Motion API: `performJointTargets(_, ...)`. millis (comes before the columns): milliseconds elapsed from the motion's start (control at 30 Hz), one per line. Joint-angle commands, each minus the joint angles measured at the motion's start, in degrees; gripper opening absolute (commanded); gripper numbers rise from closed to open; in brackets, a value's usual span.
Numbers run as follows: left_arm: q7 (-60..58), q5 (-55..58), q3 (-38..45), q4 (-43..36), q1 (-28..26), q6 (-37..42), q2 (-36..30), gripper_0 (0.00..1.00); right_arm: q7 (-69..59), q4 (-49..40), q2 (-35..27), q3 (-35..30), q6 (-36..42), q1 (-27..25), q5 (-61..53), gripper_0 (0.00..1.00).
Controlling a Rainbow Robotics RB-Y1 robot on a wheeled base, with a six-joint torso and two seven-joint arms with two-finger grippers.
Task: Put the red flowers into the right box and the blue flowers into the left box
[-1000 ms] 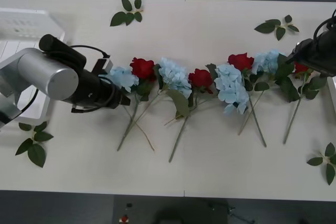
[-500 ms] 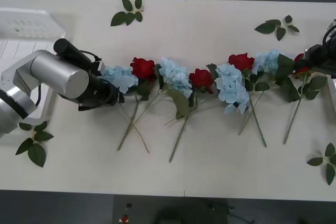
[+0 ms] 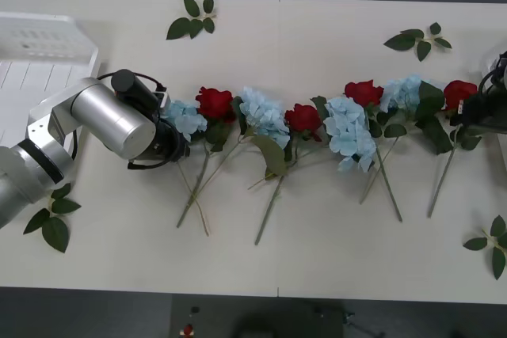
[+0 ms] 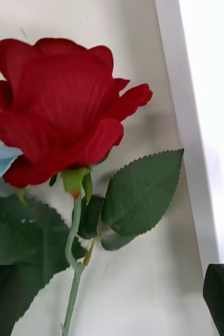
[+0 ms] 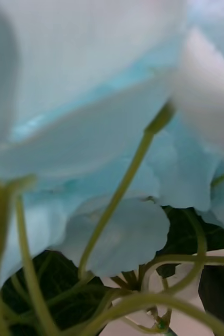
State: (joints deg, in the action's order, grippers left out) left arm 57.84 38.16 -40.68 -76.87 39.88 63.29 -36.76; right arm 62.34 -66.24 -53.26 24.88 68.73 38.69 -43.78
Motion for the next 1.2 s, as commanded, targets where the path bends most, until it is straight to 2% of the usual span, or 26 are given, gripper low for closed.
performJointTargets(33, -1.1, -1.3, 0.3, -0.5, 1.2, -0.1, 1.0, 0.91, 0.1, 1.6, 0.4, 0.0, -2.5, 0.4, 0.2, 1.0)
performJointTargets(100, -1.2, -1.8, 0.2, -0.5, 1.2, -0.1, 1.0, 0.6, 0.1, 2.3, 0.9, 0.0, -3.4, 0.5, 0.5, 0.94)
performJointTargets(133, -1.2, -1.9, 0.1, -0.5, 1.2, -0.1, 1.0, 0.3, 0.1, 2.7, 1.2, 0.0, -3.9, 0.5, 1.0, 0.89)
performJointTargets(167, -1.3, -1.9, 0.1, -0.5, 1.2, -0.1, 1.0, 0.15, 0.1, 3.0, 1.6, 0.0, -4.4, 0.5, 1.3, 0.88)
performJointTargets(200, -1.2, -2.0, 0.1, -0.5, 1.2, -0.1, 1.0, 0.08, 0.1, 3.7, 1.9, 0.0, -4.7, 0.5, 1.4, 0.88)
performJointTargets(333, -1.3, -2.6, 0.1, -0.4, 1.2, -0.1, 1.0, 0.0, 0.2, 5.2, 3.2, 0.0, -6.0, 0.5, 1.6, 0.88)
performJointTargets(733, -1.2, -4.1, 1.7, -0.7, 1.2, -0.7, 0.5, 0.0, 0.2, 6.8, 5.5, 2.4, -7.9, 1.4, 2.9, 0.88)
performJointTargets(833, -1.2, -3.9, 3.2, -2.1, 1.2, -0.7, -0.2, 0.0, 0.4, 8.7, 6.9, 2.5, -7.9, 2.3, 3.2, 0.88)
performJointTargets(933, -0.8, -0.9, 5.9, -7.6, 1.1, 0.2, -3.4, 0.0, 0.2, 11.2, 8.0, 3.9, -8.3, 3.7, 2.7, 0.86)
performJointTargets(1033, -0.3, 4.0, 8.6, -14.4, 1.1, 2.8, -8.2, 0.0, 0.0, 12.9, 8.4, 6.7, -9.8, 4.9, 2.3, 0.75)
performJointTargets(1067, 0.2, 7.1, 10.4, -18.4, 1.1, 5.4, -11.6, 0.0, -0.3, 13.9, 8.6, 7.9, -10.6, 5.4, 1.8, 0.57)
performJointTargets(1100, 0.7, 8.2, 11.0, -19.8, 1.1, 6.5, -13.2, 0.0, -0.4, 14.2, 8.8, 8.1, -10.7, 5.7, 1.5, 0.48)
performJointTargets(1133, 2.7, 10.5, 12.0, -22.4, 1.1, 9.2, -16.6, 0.0, -0.4, 14.8, 9.1, 8.2, -10.6, 6.1, 0.8, 0.28)
performJointTargets(1200, 8.9, 13.8, 13.4, -25.5, 1.1, 13.2, -22.7, 0.0, -0.2, 16.1, 9.4, 8.2, -10.4, 7.1, -0.3, 0.16)
